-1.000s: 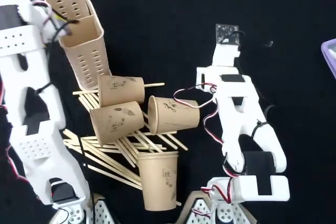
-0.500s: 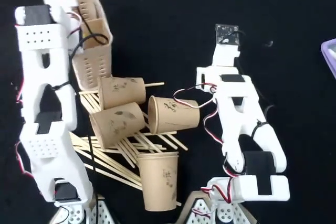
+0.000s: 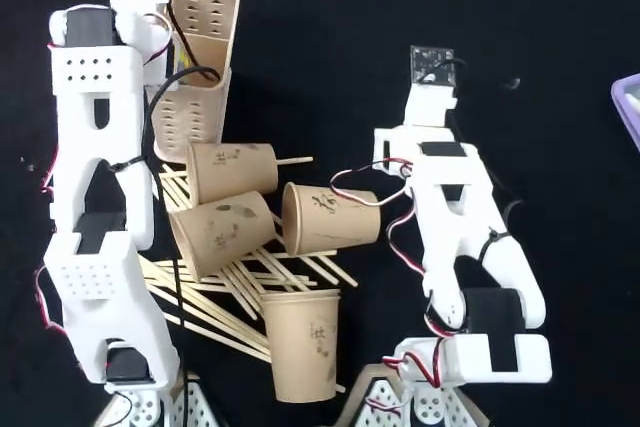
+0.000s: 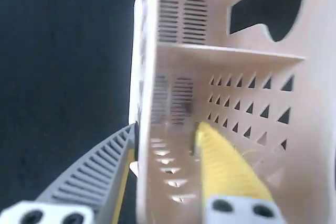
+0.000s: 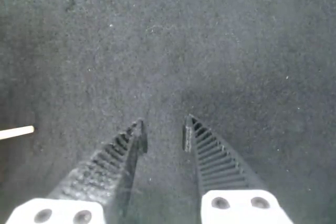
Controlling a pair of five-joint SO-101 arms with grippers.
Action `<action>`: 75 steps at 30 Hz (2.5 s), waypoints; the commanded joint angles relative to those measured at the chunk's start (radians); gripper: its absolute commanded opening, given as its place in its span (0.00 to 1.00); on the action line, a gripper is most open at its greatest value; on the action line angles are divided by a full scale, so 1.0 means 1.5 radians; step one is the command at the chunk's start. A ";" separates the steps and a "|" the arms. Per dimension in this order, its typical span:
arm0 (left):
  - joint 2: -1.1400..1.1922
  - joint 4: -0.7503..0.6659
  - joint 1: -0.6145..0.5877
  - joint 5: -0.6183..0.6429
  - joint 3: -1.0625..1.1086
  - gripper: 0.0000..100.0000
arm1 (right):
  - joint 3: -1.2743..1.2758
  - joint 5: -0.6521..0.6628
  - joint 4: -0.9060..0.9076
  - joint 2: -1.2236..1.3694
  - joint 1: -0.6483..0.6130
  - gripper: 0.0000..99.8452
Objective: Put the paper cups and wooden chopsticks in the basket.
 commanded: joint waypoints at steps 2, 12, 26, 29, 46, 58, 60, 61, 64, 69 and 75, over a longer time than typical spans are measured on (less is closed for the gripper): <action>-0.016 0.048 -0.046 0.051 -0.108 0.23 | -0.005 -0.005 -0.015 -0.003 -0.012 0.13; -0.068 0.089 -0.035 0.219 -0.097 0.23 | -0.005 -0.005 -0.015 -0.003 -0.012 0.13; -0.235 0.084 -0.026 0.224 0.189 0.22 | -0.002 -0.005 -0.015 -0.002 -0.013 0.13; -0.236 0.036 -0.019 0.220 0.254 0.22 | -0.001 -0.005 -0.015 -0.002 -0.013 0.13; -0.236 -0.235 -0.014 0.127 0.318 0.05 | -0.001 -0.005 -0.015 -0.002 -0.013 0.13; -0.242 -0.240 -0.015 0.118 0.315 0.22 | -0.001 -0.005 -0.015 -0.002 -0.013 0.13; -0.240 -0.239 -0.015 0.114 0.321 0.22 | -0.001 -0.005 -0.015 -0.002 -0.013 0.13; -0.236 -0.231 -0.014 0.113 0.321 0.22 | -0.001 -0.005 -0.015 -0.002 -0.013 0.13; -0.232 -0.195 -0.008 0.111 0.326 0.20 | -0.001 -0.005 -0.015 -0.002 -0.013 0.13; -0.221 -0.186 0.010 0.093 0.315 0.05 | 0.001 -0.005 -0.015 -0.002 -0.013 0.13; -0.217 -0.129 0.057 -0.033 0.311 0.03 | 0.001 -0.005 -0.015 -0.002 -0.013 0.13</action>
